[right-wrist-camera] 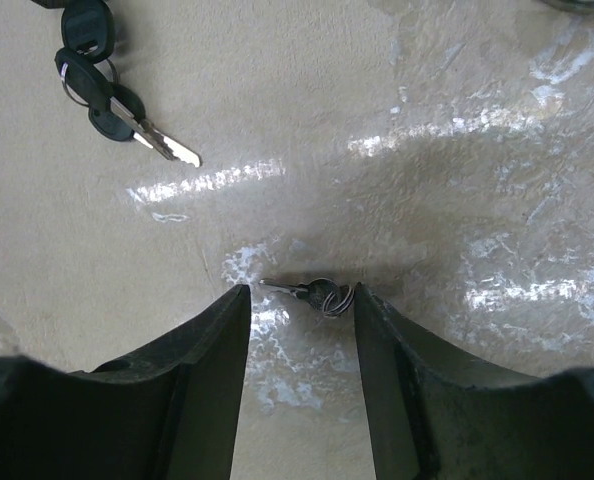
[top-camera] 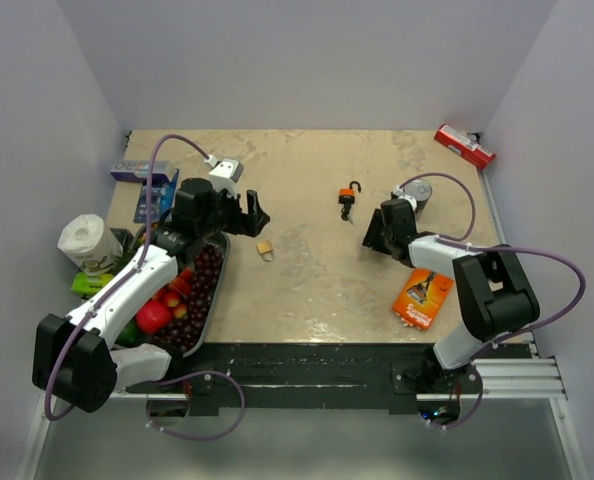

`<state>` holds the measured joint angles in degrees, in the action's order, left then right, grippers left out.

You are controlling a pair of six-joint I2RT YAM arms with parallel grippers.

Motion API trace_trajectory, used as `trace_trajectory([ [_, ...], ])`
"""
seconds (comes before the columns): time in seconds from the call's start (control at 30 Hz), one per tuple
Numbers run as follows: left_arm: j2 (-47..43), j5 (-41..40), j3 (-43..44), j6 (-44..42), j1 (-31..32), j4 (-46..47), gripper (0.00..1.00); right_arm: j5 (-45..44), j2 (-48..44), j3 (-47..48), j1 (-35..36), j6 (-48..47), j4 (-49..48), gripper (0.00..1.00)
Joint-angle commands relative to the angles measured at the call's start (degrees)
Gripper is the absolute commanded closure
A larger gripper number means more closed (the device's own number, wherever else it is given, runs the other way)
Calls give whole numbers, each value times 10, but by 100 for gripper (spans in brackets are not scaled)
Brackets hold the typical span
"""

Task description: Unlock with the key

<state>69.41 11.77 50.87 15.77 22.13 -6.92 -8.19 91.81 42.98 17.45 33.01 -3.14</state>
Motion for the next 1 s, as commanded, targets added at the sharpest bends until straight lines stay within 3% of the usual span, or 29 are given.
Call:
trace_trajectory([
  [0.0,-7,4,1,-7,-2,20,13,-25,14,-11,-2,15,-16,52],
  [0.27,-4,8,1,-6,-2,21,13,-32,28,-5,-3,21,-18,60],
  [0.57,-6,32,0,-7,-2,29,13,-28,-3,-7,-3,21,-12,99],
  [0.97,-23,99,-16,-13,-2,60,12,2,-115,-15,-1,6,16,100],
])
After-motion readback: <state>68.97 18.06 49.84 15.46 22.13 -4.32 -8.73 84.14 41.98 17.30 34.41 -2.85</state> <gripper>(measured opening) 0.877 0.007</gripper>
